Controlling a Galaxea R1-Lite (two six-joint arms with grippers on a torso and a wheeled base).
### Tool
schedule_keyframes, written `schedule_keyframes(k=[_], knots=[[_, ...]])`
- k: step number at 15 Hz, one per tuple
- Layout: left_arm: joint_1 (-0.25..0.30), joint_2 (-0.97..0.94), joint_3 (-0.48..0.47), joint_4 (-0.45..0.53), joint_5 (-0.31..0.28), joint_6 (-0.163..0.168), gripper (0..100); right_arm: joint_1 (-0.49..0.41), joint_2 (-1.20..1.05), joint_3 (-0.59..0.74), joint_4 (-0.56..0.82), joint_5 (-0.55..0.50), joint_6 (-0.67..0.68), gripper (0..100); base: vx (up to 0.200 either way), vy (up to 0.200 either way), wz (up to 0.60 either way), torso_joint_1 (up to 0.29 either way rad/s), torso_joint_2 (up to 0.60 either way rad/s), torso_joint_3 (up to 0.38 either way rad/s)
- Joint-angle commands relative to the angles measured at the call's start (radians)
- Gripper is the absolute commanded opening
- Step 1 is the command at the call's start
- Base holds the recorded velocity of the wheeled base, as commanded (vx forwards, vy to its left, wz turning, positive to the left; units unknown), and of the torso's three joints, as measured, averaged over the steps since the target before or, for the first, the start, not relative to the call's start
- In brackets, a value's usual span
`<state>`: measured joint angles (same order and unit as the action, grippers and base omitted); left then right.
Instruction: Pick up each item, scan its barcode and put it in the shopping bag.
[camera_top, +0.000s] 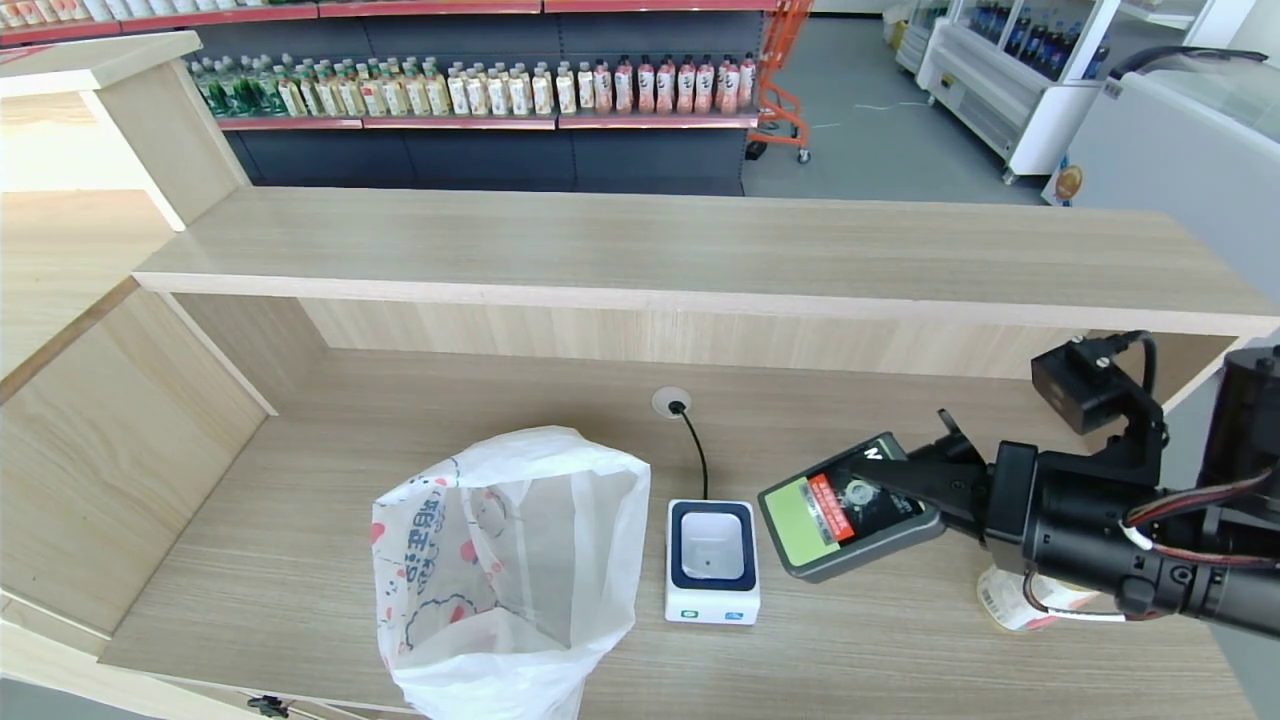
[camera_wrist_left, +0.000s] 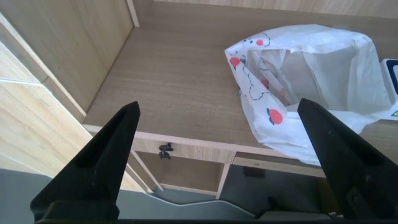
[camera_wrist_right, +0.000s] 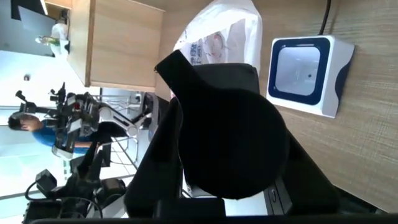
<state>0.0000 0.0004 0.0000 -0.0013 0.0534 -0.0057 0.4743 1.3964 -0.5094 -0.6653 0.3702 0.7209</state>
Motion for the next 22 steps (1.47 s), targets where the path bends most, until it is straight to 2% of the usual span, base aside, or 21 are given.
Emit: schedule_keyframes(k=[1, 3, 6, 8, 10, 15, 19, 22], knots=[[0.000, 0.000, 0.000, 0.000, 0.000, -0.002, 100, 0.010, 0.027, -0.006, 0.000, -0.001, -0.001, 0, 0.000, 0.200, 0.00, 0.002, 0.00, 0.002], [0.000, 0.000, 0.000, 0.000, 0.000, -0.003, 100, 0.010, 0.055, -0.008, -0.028, -0.005, -0.003, 0, 0.000, 0.200, 0.00, -0.007, 0.00, 0.002], [0.000, 0.000, 0.000, 0.000, 0.000, 0.000, 100, 0.035, 0.148, -0.034, -0.060, -0.128, -0.006, 0, 0.000, 0.200, 0.00, 0.010, 0.00, 0.002], [0.000, 0.000, 0.000, 0.000, 0.000, 0.000, 100, 0.055, 0.184, -0.037, -0.062, -0.157, -0.006, 0, 0.000, 0.000, 0.00, 0.000, 0.00, 0.000], [0.000, 0.000, 0.000, 0.000, 0.000, 0.000, 100, 0.063, 0.273, -0.083, -0.063, -0.212, -0.063, 0, 0.000, 0.000, 0.00, 0.000, 0.00, 0.000], [0.000, 0.000, 0.000, 0.000, 0.000, 0.000, 100, 0.069, 0.418, -0.175, -0.065, -0.211, -0.132, 0, 0.000, 0.000, 0.00, 0.000, 0.00, 0.000], [0.000, 0.000, 0.000, 0.000, 0.000, 0.001, 100, 0.080, 0.532, -0.173, -0.212, -0.201, -0.147, 0, 0.000, 0.000, 0.00, 0.000, 0.00, 0.000], [0.000, 0.000, 0.000, 0.000, 0.000, 0.001, 100, 0.089, 0.567, -0.172, -0.232, -0.159, -0.172, 0, 0.000, 0.000, 0.00, 0.000, 0.00, 0.000]])
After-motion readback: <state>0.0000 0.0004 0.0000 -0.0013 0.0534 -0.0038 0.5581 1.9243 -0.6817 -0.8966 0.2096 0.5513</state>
